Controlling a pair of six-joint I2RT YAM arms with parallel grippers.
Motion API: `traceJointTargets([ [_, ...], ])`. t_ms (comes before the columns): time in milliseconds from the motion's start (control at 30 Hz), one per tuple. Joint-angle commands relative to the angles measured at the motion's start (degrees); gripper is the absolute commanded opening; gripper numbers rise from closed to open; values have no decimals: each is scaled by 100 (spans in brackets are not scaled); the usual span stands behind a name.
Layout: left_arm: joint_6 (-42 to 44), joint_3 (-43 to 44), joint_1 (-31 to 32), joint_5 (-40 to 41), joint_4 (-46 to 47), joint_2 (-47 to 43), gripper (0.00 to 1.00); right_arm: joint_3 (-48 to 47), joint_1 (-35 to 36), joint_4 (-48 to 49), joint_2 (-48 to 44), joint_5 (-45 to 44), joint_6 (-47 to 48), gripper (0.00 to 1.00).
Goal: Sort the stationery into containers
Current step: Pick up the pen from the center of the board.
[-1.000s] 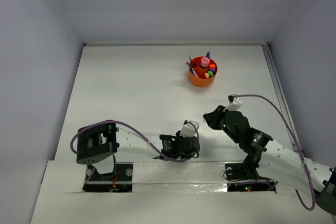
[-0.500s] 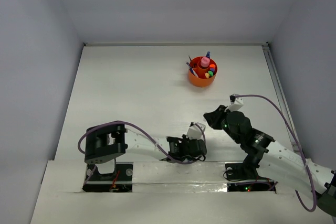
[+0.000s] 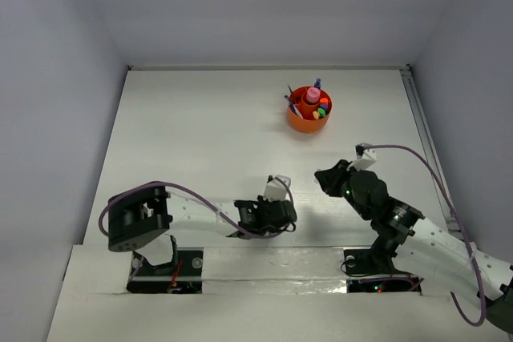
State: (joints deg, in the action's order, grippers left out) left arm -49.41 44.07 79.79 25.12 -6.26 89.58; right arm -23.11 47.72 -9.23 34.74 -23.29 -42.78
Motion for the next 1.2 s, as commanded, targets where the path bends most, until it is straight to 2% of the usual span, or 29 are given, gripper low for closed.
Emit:
traceJointTargets([
  [0, 527, -48, -455, 81, 1075, -755, 0, -543, 44, 246, 15, -229, 410, 0],
  [67, 984, -109, -569, 10, 1835, -985, 0, -764, 44, 360, 137, -194, 534, 0],
  [100, 1134, -179, -692, -77, 2535, -1152, 0, -878, 44, 526, 286, -141, 656, 0],
  [300, 1890, -741, -1430, -815, 3955, -1724, 0, -1660, -104, 1387, 1322, 184, 1000, 0],
  [500, 2356, -1146, -2107, -1500, 4326, -2268, 0, -2373, -325, 2100, 2159, 703, 1123, 0],
  [600, 2418, -1392, -2380, -1791, 4536, -2454, 0, -2619, -378, 2163, 2414, 764, 1167, 0],
  [900, 2480, -1700, -2495, -2073, 4853, -2814, 0, -2918, -624, 2137, 3082, 1125, 1027, 0],
  [1167, 2462, -1736, -2495, -2108, 4880, -2867, 0, -2892, -624, 2198, 3170, 1265, 939, 0],
])
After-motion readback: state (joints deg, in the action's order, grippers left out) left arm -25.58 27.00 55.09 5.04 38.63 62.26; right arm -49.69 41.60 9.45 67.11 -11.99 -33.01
